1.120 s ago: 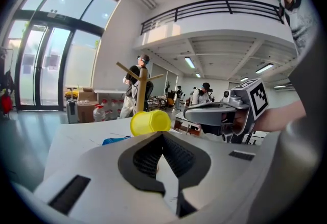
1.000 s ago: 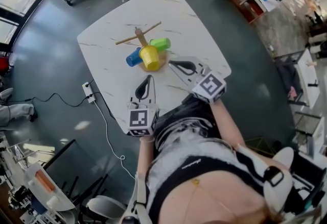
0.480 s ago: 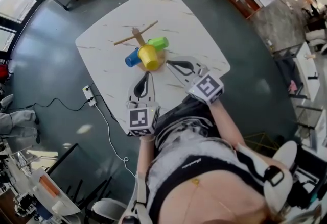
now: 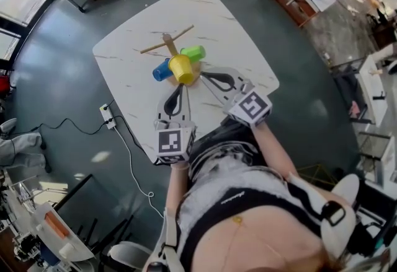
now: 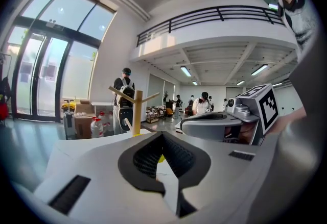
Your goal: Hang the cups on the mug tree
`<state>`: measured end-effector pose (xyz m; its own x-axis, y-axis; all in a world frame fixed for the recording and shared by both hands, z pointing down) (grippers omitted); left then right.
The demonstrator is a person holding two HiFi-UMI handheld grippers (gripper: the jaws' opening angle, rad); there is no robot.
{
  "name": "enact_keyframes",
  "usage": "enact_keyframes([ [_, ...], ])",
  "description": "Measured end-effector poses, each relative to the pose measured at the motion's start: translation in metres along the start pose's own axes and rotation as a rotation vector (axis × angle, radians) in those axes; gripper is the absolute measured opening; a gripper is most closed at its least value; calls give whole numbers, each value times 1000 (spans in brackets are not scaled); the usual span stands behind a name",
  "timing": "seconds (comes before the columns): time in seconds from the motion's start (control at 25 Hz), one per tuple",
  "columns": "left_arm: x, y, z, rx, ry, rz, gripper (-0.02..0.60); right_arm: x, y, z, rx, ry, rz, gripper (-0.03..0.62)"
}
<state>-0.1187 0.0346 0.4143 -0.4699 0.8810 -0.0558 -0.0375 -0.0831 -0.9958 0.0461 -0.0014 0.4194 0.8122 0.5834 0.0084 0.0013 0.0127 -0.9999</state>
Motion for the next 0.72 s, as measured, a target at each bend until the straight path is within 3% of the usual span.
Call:
enact_keyframes([
  [0.28,-2,6,2,-17,17,-37,5,-4,11,-1,0,17,-39,2],
  [0.72,-4,13,1,25,42,-52,5,-4,15,-2,7,18,-46,0],
])
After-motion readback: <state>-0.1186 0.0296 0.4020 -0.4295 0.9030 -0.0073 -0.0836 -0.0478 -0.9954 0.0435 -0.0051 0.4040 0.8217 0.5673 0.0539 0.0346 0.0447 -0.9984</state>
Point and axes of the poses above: the fingertips, and each gripper's own axes: x backward along the fingers, z to its left, y out of its top, the point moved 9 cm from there along x, backward along the fingers, and after that the axes turned 10 degrees about -z, right-handed, at the moved point
